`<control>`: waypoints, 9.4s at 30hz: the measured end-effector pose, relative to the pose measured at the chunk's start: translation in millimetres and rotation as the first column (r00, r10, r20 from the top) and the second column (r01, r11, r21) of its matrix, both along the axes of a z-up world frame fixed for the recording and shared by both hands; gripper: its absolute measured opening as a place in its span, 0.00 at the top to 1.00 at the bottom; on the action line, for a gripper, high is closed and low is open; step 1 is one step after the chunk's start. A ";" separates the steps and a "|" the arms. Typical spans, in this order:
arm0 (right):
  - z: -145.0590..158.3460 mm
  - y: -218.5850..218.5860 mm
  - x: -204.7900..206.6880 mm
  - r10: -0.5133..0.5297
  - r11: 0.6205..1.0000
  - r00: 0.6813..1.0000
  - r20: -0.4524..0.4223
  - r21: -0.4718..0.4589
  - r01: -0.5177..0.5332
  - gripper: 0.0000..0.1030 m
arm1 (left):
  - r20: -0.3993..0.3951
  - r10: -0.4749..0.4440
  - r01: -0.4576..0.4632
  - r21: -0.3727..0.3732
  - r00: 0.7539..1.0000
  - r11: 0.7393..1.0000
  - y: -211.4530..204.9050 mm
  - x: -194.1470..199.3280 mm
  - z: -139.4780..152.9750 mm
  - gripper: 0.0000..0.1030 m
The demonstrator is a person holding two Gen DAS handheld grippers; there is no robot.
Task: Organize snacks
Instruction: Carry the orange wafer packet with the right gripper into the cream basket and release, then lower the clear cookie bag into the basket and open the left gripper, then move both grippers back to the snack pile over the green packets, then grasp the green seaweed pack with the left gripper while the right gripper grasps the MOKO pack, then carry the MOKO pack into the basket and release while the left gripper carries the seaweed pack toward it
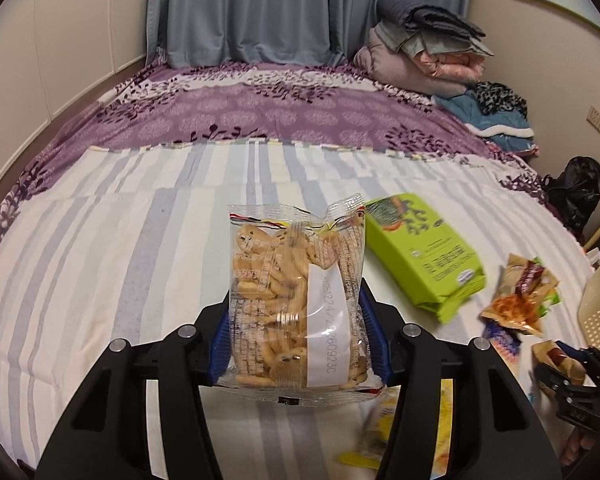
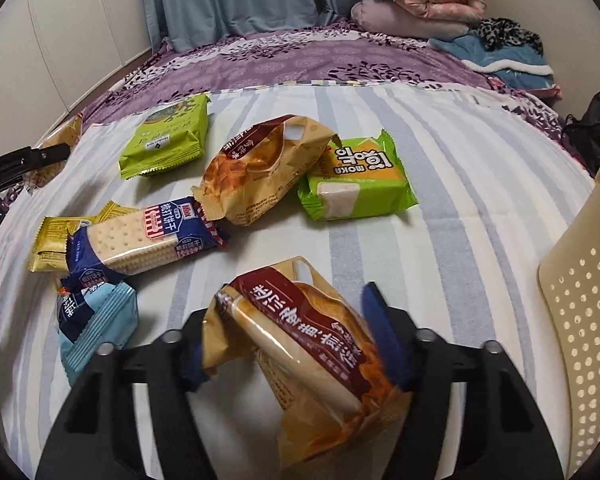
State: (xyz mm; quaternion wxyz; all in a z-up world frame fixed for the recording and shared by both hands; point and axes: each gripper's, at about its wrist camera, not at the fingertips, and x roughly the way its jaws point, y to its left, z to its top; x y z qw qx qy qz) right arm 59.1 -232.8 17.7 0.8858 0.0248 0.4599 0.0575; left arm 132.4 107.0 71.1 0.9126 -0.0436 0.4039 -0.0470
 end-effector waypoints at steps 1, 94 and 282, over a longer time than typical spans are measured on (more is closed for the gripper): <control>1.1 -1.2 -1.2 0.001 1.000 1.000 0.001 0.008 -0.001 0.47 | 0.008 -0.006 0.006 -0.002 1.000 1.000 -2.3 -2.5 4.6 0.46; 136.5 -270.4 -207.0 -0.534 0.845 0.756 0.378 0.245 0.475 0.15 | 0.164 -0.587 0.595 0.003 0.792 0.804 -363.3 -123.0 149.6 0.06; 137.7 -105.5 -79.5 -0.157 0.985 0.941 0.301 0.118 0.127 0.40 | 0.092 -0.108 0.118 -0.103 0.990 0.988 -132.2 -58.4 101.3 0.21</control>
